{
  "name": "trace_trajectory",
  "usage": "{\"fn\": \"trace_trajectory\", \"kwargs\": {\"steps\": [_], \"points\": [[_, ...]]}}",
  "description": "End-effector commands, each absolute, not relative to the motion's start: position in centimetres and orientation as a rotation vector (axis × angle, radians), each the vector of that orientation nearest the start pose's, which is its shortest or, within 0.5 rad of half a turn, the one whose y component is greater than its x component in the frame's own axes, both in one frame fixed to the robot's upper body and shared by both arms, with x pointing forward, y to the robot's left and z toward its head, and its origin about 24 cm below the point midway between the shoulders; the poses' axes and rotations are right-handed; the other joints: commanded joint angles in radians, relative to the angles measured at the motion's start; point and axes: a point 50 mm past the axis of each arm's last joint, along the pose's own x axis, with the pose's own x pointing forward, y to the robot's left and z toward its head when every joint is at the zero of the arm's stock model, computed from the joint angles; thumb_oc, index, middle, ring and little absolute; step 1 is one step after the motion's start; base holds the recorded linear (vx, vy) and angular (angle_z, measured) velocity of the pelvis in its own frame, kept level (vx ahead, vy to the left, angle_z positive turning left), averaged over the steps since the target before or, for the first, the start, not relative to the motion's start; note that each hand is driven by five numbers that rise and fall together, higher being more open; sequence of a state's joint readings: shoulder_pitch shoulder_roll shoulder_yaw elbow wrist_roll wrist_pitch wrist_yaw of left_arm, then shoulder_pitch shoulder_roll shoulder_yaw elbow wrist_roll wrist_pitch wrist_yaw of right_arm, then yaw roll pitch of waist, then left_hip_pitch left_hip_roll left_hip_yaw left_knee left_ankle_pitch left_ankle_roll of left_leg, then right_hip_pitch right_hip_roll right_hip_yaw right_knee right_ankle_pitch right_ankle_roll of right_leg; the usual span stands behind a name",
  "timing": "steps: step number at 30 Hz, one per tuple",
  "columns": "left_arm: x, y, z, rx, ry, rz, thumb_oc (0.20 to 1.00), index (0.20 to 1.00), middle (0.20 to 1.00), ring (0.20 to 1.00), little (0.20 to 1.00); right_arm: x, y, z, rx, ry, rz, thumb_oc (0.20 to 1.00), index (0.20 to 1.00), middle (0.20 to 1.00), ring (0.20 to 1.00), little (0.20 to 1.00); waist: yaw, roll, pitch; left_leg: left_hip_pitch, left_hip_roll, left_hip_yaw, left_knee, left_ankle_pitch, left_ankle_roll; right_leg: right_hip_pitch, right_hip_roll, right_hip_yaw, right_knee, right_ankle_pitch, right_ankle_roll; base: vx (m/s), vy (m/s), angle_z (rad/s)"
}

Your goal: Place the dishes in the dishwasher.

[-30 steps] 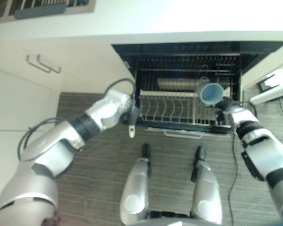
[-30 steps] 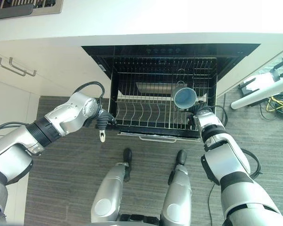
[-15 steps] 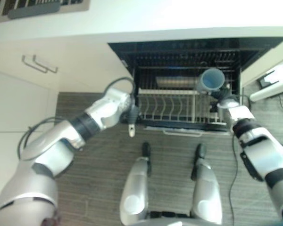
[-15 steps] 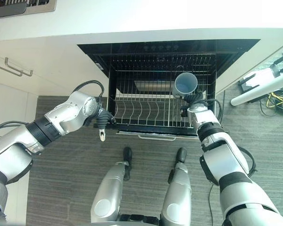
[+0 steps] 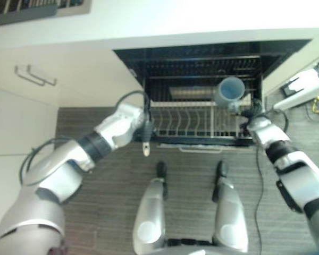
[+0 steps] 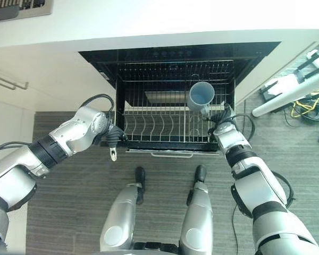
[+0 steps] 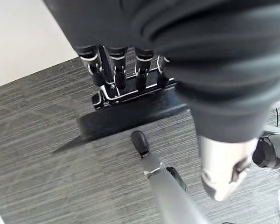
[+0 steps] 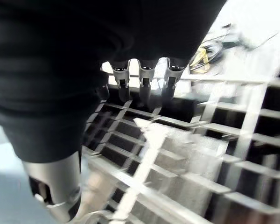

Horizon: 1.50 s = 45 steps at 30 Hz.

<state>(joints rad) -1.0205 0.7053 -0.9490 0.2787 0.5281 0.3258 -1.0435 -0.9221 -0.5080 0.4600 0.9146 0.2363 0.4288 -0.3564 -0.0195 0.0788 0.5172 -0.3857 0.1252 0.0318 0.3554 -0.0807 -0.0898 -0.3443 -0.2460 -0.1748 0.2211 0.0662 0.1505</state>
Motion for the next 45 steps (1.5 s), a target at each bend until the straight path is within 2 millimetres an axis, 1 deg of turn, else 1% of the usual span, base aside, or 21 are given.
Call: {"fn": "trace_trajectory", "kwargs": {"steps": [1,4,6,10,15,18,20,22,26,27,30,31,33,35,38,40,41,42,43,44,45], "points": [[34.9,14.4,13.8,1.708,0.604,-0.919,1.0,1.0,1.0,1.0,1.0,38.3,-24.5,10.9,-0.613,0.352,-0.41,1.0,1.0,1.0,1.0,1.0,-0.001,0.003,0.003,0.027,0.028,0.119,-0.055,0.034,0.032,0.048,0.0,-0.017,0.079,-0.108,-0.003,-0.02,0.028,-0.03],[34.7,14.8,13.4,1.7,0.624,-0.909,1.0,1.0,1.0,1.0,1.0,38.1,-24.3,11.5,-0.616,0.278,-0.397,1.0,1.0,1.0,1.0,1.0,-0.008,-0.003,0.003,0.034,0.029,0.12,-0.055,0.031,0.031,0.054,0.002,-0.014,0.079,-0.112,-0.003,-0.01,0.002,-0.03],[34.6,15.3,13.2,1.688,0.642,-0.89,1.0,1.0,1.0,1.0,1.0,38.0,-23.7,12.4,-0.619,0.214,-0.37,1.0,1.0,1.0,1.0,1.0,-0.018,-0.009,0.003,0.042,0.031,0.122,-0.055,0.027,0.03,0.059,0.005,-0.008,0.079,-0.116,-0.002,-0.01,0.011,-0.02],[34.3,16.0,12.4,1.639,0.653,-0.851,1.0,1.0,1.0,1.0,1.0,37.3,-22.6,13.1,-0.626,0.139,-0.3,1.0,1.0,1.0,1.0,1.0,-0.039,-0.021,0.003,0.074,0.038,0.13,-0.055,0.017,0.027,0.082,0.01,0.004,0.079,-0.125,-0.003,-0.02,0.025,-0.08],[34.5,17.0,11.3,1.573,0.534,-0.685,1.0,1.0,1.0,1.0,1.0,36.1,-21.5,13.5,-0.603,0.041,-0.229,1.0,1.0,1.0,1.0,1.0,-0.055,-0.033,-0.03,0.108,0.048,0.135,-0.055,0.006,0.023,0.11,0.017,0.013,0.079,-0.141,-0.007,0.01,0.009,-0.14],[34.0,19.0,10.1,1.46,0.356,-0.507,1.0,1.0,1.0,1.0,1.0,34.2,-21.1,13.4,-0.562,-0.047,-0.209,1.0,1.0,1.0,1.0,1.0,-0.063,-0.034,-0.094,0.15,0.059,0.13,-0.055,-0.003,0.017,0.149,0.017,0.022,0.079,-0.16,-0.012,0.11,0.016,-0.13],[33.4,20.0,9.6,1.364,0.284,-0.428,1.0,1.0,1.0,1.0,1.0,32.8,-21.8,12.6,-0.545,-0.056,-0.221,1.0,1.0,1.0,1.0,1.0,-0.06,-0.033,-0.143,0.18,0.064,0.129,-0.055,-0.011,0.016,0.178,0.01,0.021,0.079,-0.169,-0.01,0.14,0.021,-0.24],[32.7,20.5,9.4,1.295,0.235,-0.388,1.0,1.0,1.0,1.0,1.0,32.1,-22.2,12.1,-0.536,-0.051,-0.221,1.0,1.0,1.0,1.0,1.0,-0.054,-0.032,-0.19,0.207,0.066,0.125,-0.055,-0.022,0.016,0.205,0.004,0.021,0.079,-0.177,-0.005,0.17,0.016,-0.01],[31.4,22.1,10.5,1.179,0.096,-0.23,1.0,1.0,1.0,1.0,1.0,30.2,-23.3,11.4,-0.511,-0.058,-0.236,1.0,1.0,1.0,1.0,1.0,-0.032,-0.034,-0.289,0.265,0.06,0.107,-0.055,-0.047,0.02,0.259,-0.007,0.025,0.079,-0.19,0.005,0.21,0.009,0.08],[31.1,22.7,11.0,1.165,0.068,-0.19,1.0,1.0,1.0,1.0,1.0,29.9,-23.4,11.4,-0.505,-0.068,-0.238,1.0,1.0,1.0,1.0,1.0,-0.025,-0.036,-0.305,0.276,0.059,0.104,-0.055,-0.053,0.021,0.267,-0.01,0.024,0.079,-0.193,0.007,0.16,0.011,0.11],[29.9,24.3,12.8,1.077,-0.118,-0.029,1.0,1.0,1.0,1.0,1.0,29.1,-23.5,11.5,-0.473,-0.102,-0.223,1.0,1.0,1.0,1.0,1.0,-0.007,-0.043,-0.345,0.309,0.048,0.091,-0.055,-0.074,0.027,0.291,-0.014,0.032,0.079,-0.201,0.012,0.11,0.032,0.04],[29.3,24.6,13.6,1.027,-0.206,0.023,1.0,1.0,1.0,1.0,1.0,28.8,-23.4,11.6,-0.451,-0.114,-0.211,1.0,1.0,1.0,1.0,1.0,0.001,-0.046,-0.356,0.317,0.043,0.082,-0.055,-0.079,0.031,0.301,-0.01,0.036,0.079,-0.205,0.009,0.1,0.061,0.03],[28.3,25.0,14.2,0.931,-0.279,0.068,1.0,1.0,1.0,1.0,1.0,28.4,-23.2,11.9,-0.415,-0.148,-0.181,1.0,1.0,1.0,1.0,1.0,0.012,-0.05,-0.368,0.328,0.031,0.067,-0.055,-0.084,0.036,0.315,-0.004,0.041,0.079,-0.211,0.003,0.09,0.112,0.02],[27.3,24.9,14.3,0.754,-0.358,0.101,1.0,1.0,1.0,1.0,1.0,28.1,-22.4,12.8,-0.368,-0.219,-0.148,1.0,1.0,1.0,1.0,1.0,0.027,-0.06,-0.373,0.345,0.004,0.043,-0.055,-0.092,0.048,0.338,0.002,0.049,0.079,-0.214,-0.007,0.09,0.221,0.09],[26.4,24.2,13.7,0.515,-0.409,0.113,1.0,1.0,1.0,1.0,1.0,27.4,-21.9,13.7,-0.314,-0.309,-0.14,1.0,1.0,1.0,1.0,1.0,0.03,-0.069,-0.377,0.358,-0.04,0.021,-0.055,-0.107,0.076,0.354,-0.003,0.072,0.079,-0.202,-0.003,0.05,0.323,0.18],[25.5,23.9,13.6,0.379,-0.48,0.13,1.0,1.0,1.0,1.0,1.0,26.2,-21.9,14.0,-0.27,-0.365,-0.132,1.0,1.0,1.0,1.0,1.0,0.023,-0.073,-0.383,0.357,-0.079,0.011,-0.055,-0.12,0.099,0.354,-0.019,0.092,0.079,-0.159,0.01,0.03,0.384,0.15],[24.8,23.9,13.8,0.315,-0.517,0.135,1.0,1.0,1.0,1.0,1.0,25.6,-22.0,14.0,-0.247,-0.388,-0.123,1.0,1.0,1.0,1.0,1.0,0.021,-0.076,-0.386,0.356,-0.107,0.003,-0.055,-0.13,0.113,0.348,-0.037,0.103,0.079,-0.087,0.016,0.03,0.305,0.24],[24.5,24.0,13.8,0.289,-0.529,0.135,1.0,1.0,1.0,1.0,1.0,25.4,-21.9,13.9,-0.235,-0.401,-0.12,1.0,1.0,1.0,1.0,1.0,0.021,-0.075,-0.388,0.355,-0.116,0.002,-0.055,-0.132,0.12,0.343,-0.043,0.104,0.079,-0.057,0.019,0.02,0.392,0.25],[23.9,24.0,14.2,0.248,-0.574,0.143,1.0,1.0,1.0,1.0,1.0,25.1,-21.6,14.0,-0.197,-0.433,-0.114,1.0,1.0,1.0,1.0,1.0,0.028,-0.068,-0.391,0.349,-0.124,0.017,-0.055,-0.136,0.132,0.344,-0.032,0.068,0.079,-0.035,0.018,-0.02,0.35,0.19],[23.4,24.0,14.5,0.226,-0.622,0.138,1.0,1.0,1.0,1.0,1.0,24.9,-21.5,14.1,-0.172,-0.453,-0.103,1.0,1.0,1.0,1.0,1.0,0.033,-0.063,-0.396,0.341,-0.125,0.022,-0.055,-0.137,0.139,0.35,0.011,0.049,0.079,-0.056,0.012,-0.01,0.346,-0.07],[23.4,23.9,14.8,0.186,-0.649,0.127,1.0,1.0,1.0,1.0,1.0,24.9,-21.4,14.3,-0.159,-0.468,-0.098,1.0,1.0,1.0,1.0,1.0,0.028,-0.065,-0.399,0.333,-0.141,0.01,-0.055,-0.136,0.147,0.347,0.094,0.071,0.079,-0.091,-0.002,0.0,0.218,-0.16]]}}
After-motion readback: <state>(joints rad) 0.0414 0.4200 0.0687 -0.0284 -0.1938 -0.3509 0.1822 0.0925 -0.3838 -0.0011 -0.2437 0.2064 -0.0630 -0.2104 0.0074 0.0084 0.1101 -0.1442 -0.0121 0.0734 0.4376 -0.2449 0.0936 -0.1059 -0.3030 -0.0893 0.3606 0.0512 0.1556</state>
